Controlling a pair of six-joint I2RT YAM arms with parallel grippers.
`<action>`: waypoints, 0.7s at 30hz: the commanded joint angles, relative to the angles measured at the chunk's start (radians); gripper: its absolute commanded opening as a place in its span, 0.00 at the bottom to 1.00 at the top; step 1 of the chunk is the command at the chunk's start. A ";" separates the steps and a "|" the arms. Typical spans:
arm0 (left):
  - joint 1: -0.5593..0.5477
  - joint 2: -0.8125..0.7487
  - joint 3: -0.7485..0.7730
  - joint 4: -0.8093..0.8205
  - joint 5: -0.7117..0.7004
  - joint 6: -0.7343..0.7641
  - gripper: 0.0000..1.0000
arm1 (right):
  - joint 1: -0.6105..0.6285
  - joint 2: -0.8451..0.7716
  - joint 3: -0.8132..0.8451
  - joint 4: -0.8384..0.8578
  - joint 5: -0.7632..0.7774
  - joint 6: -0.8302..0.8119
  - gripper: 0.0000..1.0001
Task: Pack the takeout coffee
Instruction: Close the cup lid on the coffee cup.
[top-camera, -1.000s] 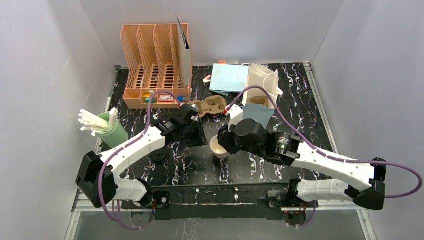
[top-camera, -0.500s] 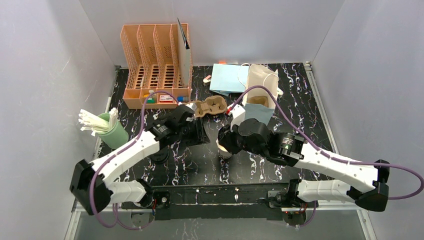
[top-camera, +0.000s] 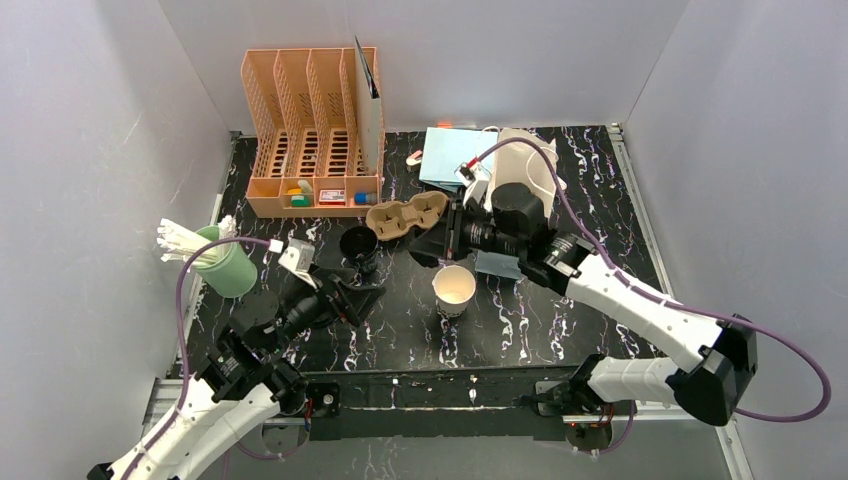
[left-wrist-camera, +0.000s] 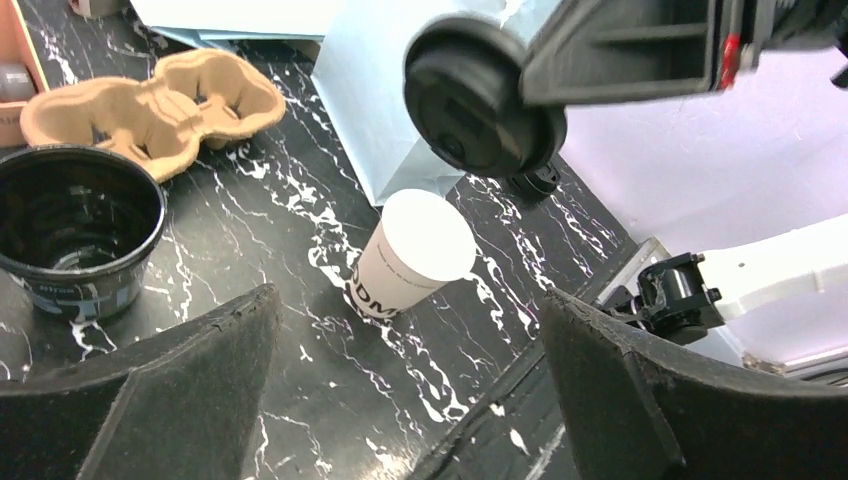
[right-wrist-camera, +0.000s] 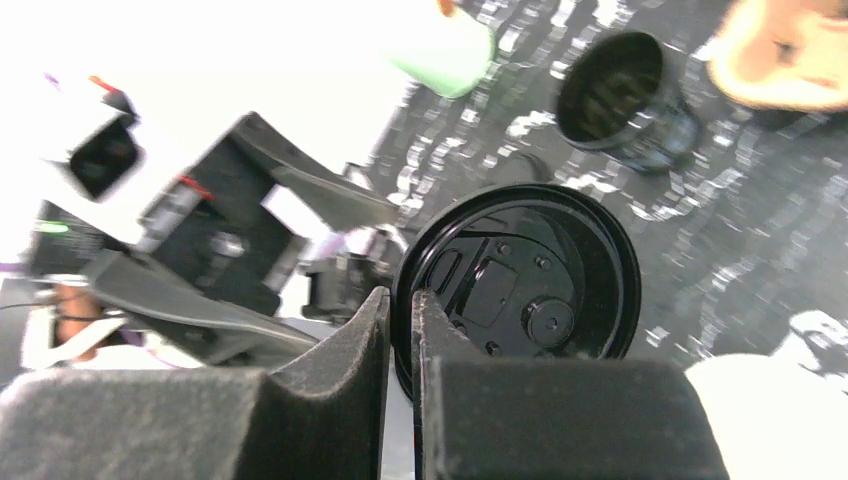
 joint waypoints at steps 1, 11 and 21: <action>-0.005 -0.049 -0.070 0.220 0.017 0.103 0.98 | -0.041 0.040 0.014 0.374 -0.282 0.244 0.04; -0.004 0.163 0.113 0.334 0.175 0.404 0.98 | -0.054 0.100 0.010 0.673 -0.369 0.570 0.04; -0.004 0.242 0.178 0.328 0.256 0.627 0.93 | -0.061 0.091 0.007 0.655 -0.359 0.607 0.04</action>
